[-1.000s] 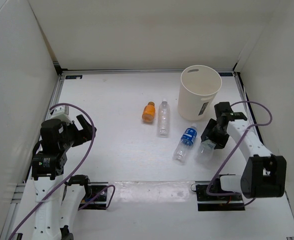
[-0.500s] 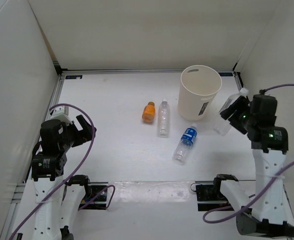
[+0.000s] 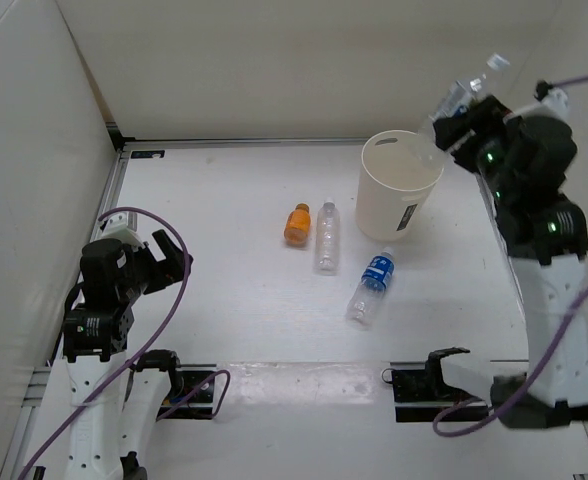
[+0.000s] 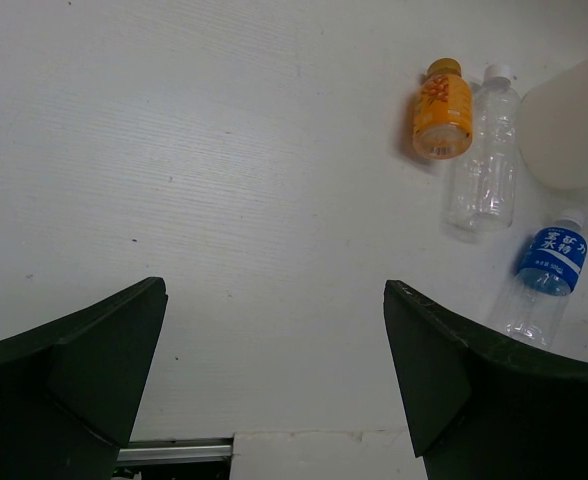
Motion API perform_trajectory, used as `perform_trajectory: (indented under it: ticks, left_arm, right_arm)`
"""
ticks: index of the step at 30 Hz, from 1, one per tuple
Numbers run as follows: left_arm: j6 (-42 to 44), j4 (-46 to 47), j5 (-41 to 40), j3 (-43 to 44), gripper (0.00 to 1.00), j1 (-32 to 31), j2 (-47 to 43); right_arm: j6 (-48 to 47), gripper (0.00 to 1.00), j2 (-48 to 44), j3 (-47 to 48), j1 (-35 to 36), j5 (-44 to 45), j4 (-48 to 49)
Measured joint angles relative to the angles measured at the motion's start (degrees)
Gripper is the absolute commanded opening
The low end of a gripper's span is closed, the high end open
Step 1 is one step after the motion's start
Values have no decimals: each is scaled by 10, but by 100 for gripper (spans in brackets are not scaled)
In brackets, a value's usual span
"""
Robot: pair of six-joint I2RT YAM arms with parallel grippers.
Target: Put the plastic bottles in the bin
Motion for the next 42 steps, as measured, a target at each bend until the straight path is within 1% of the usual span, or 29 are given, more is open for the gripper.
perform_trajectory:
  ticks: [1,3,4,5,6,10,12,13,14,17,20,23,24,25,26,28,29,33,37,42]
  left_arm:
    - [0,0,0,0,100,0,0]
    - [0,0,0,0,100,0,2]
    - [0,0,0,0,100,0,3]
    - [0,0,0,0,100,0,4]
    - [0,0,0,0,100,0,5]
    - [0,0,0,0,100,0,6]
    - [0,0,0,0,100,0,6]
    - [0,0,0,0,100,0,6]
    - [0,0,0,0,100,0,6]
    - [0,0,0,0,100,0,6]
    - [0,0,0,0,100,0,6]
    - [0,0,0,0,100,0,7]
    - [0,0,0,0,100,0,8]
    - [0,0,0,0,100,0,9]
    - [0,0,0,0,100,0,10]
    - [0,0,0,0,100,0,12]
    - [0,0,0,0,100,0,12]
    - [0,0,0,0,100,0,13]
    - [0,0,0,0,100,0,13]
    - [0,0,0,0,100,0,18]
  right_arm:
    - [-15,0,47,40,27,19,7]
    - [-37,1,121,102,51,38,20]
    - [-46,3,156,123,57,37,27]
    - [-50,7,188,135,56,35,31]
    - [-53,9,212,138,53,32,31]
    - [-59,10,308,136,27,26,21]
    - [-59,14,331,136,16,24,13]
    - [-60,16,341,133,12,24,11]
    - [-61,25,348,126,9,24,11]
    - [-67,43,353,111,10,30,5]
    - [-76,54,353,109,19,40,3]
    - [-80,62,353,109,27,45,-2]
    - [-80,69,353,109,28,47,-4]
    - [-80,80,353,109,28,49,-8]
    - [-79,83,353,109,27,50,-12]
    - [-78,84,350,102,25,53,-20]
    - [-77,90,347,95,25,55,-25]
    - [-77,90,334,72,28,70,-46]
    - [-78,90,305,71,38,91,-68]
    - [-80,90,218,84,57,122,-106]
